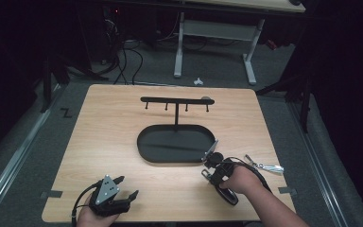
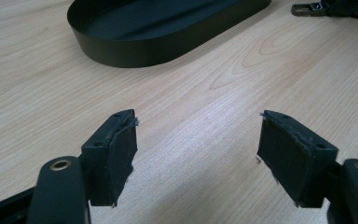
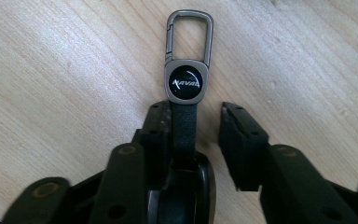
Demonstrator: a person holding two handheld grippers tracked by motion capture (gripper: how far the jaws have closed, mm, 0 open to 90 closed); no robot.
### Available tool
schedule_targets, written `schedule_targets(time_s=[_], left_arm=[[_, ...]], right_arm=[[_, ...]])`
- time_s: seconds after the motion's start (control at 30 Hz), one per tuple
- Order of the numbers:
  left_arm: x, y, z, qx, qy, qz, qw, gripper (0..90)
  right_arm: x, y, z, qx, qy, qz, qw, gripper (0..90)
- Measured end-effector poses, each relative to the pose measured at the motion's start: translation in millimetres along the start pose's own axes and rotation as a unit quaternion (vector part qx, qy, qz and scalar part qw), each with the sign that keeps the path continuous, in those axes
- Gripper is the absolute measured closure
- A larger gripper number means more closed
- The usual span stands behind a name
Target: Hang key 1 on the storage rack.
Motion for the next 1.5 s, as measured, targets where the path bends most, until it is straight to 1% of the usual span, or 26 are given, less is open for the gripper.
schedule_targets(time_s=[0.07, 0.13, 0.17, 0.2, 0.27, 0.3, 0.4, 0.53, 0.67, 0.8, 0.83, 0.87, 0.93, 0.97, 1.0, 1.03, 1.1, 1.13, 1.23, 1.27, 1.33, 1.37, 1.5], left_arm=[[0.3, 0.2, -0.9, -0.004, -0.002, -0.002, 1.0, 29.0], [2.1, 0.1, -3.0, -0.008, 0.006, -0.008, 0.9999, 29.8], [2.4, 0.0, -3.6, -0.009, 0.008, -0.009, 0.9999, 29.8], [2.7, 0.2, -4.0, -0.009, 0.009, -0.008, 0.9999, 29.8], [2.2, 0.3, -4.0, -0.008, 0.009, -0.005, 0.9999, 29.6], [2.0, 0.2, -3.8, -0.007, 0.008, -0.005, 0.9999, 29.5], [2.2, -0.2, -3.5, -0.008, 0.008, -0.006, 0.9999, 29.5], [2.6, 1.5, -2.6, -0.008, 0.007, -0.001, 0.9999, 29.5], [2.5, 2.5, -1.6, -0.009, 0.004, 0.0, 1.0, 29.6], [2.2, 2.7, -2.0, -0.008, 0.004, -0.001, 1.0, 29.6], [2.2, 2.7, -1.7, -0.007, 0.005, -0.001, 1.0, 29.6], [2.1, 2.6, -1.5, -0.007, 0.004, 0.0, 1.0, 29.6], [1.9, 2.6, -1.0, -0.008, 0.002, 0.0, 1.0, 29.6], [1.9, 2.5, -0.9, -0.008, 0.002, 0.0, 1.0, 29.6], [1.7, 2.3, -0.8, -0.008, 0.001, 0.0, 1.0, 29.6], [1.7, 2.1, -0.8, -0.008, 0.002, 0.0, 1.0, 29.6], [1.5, 1.8, -0.9, -0.009, 0.001, -0.001, 1.0, 29.6], [1.6, 1.5, -0.9, -0.007, 0.001, 0.0, 1.0, 29.6], [1.5, 2.0, -1.3, -0.007, 0.002, 0.0, 1.0, 29.6], [1.6, 2.2, -1.4, -0.007, 0.002, 0.0, 1.0, 29.6], [1.5, 2.2, -1.6, -0.007, 0.0, 0.001, 1.0, 29.6], [1.6, 2.3, -1.5, -0.007, 0.001, 0.001, 1.0, 29.6], [1.5, 2.9, -1.6, -0.009, 0.0, 0.001, 1.0, 29.7]], right_arm=[[-0.2, -0.2, -0.2, 0.0, -0.003, 0.004, 1.0, 69.9], [-0.3, -1.5, -0.3, 0.003, -0.008, 0.006, 0.9999, 76.4], [0.2, -2.6, -0.6, 0.004, -0.014, 0.013, 0.9998, 78.5], [1.2, -2.0, -0.3, 0.003, -0.012, 0.006, 0.9999, 78.8], [1.0, -4.8, -0.9, 0.003, -0.021, 0.019, 0.9996, 79.1], [1.6, -3.4, -0.6, 0.002, -0.02, 0.01, 0.9998, 79.1], [2.0, -3.0, -0.8, 0.003, -0.025, 0.004, 0.9997, 79.1], [2.6, -2.9, -0.6, 0.004, -0.026, 0.002, 0.9997, 79.1], [2.5, -3.0, -0.6, 0.004, -0.024, -0.002, 0.9997, 79.3], [2.0, -1.6, -0.3, 0.003, -0.016, -0.011, 0.9998, 79.6], [1.3, -2.0, -0.5, 0.004, -0.015, -0.007, 0.9999, 79.7], [0.0, -3.7, -0.6, 0.007, -0.014, 0.008, 0.9998, 79.8], [-1.2, -4.2, -0.9, 0.008, -0.009, 0.015, 0.9998, 80.0], [-1.0, -2.8, -0.6, 0.004, -0.008, -0.001, 1.0, 80.0], [-0.9, -2.5, -0.5, 0.0, -0.007, -0.008, 0.9999, 80.0], [-2.2, -5.6, -2.5, 0.006, -0.012, 0.005, 0.9999, 80.0], [-2.2, -6.0, -6.6, 0.023, -0.009, 0.005, 0.9997, 80.0], [-2.6, -5.3, -10.1, 0.024, -0.008, 0.003, 0.9997, 80.0], [-4.6, -4.2, -22.6, 0.019, -0.004, 0.008, 0.9998, 80.0], [-5.4, -3.3, -25.5, 0.018, -0.001, 0.004, 0.9998, 80.0], [-7.5, -3.9, -34.3, 0.019, 0.002, 0.008, 0.9998, 80.0], [-7.9, -2.4, -38.9, 0.019, 0.01, -0.006, 0.9998, 80.0], [-11.8, -1.4, -53.6, 0.015, 0.021, 0.0, 0.9997, 80.1]])
Point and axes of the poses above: each handheld gripper's, and its own axes: z roughly forward along the jaws, x roughly out of its top, y roughly to its right, the point moved 6 cm from there along z, roughly forward along the jaws, and after that the axes turned 9 degrees about -y, right-handed, at the moved point
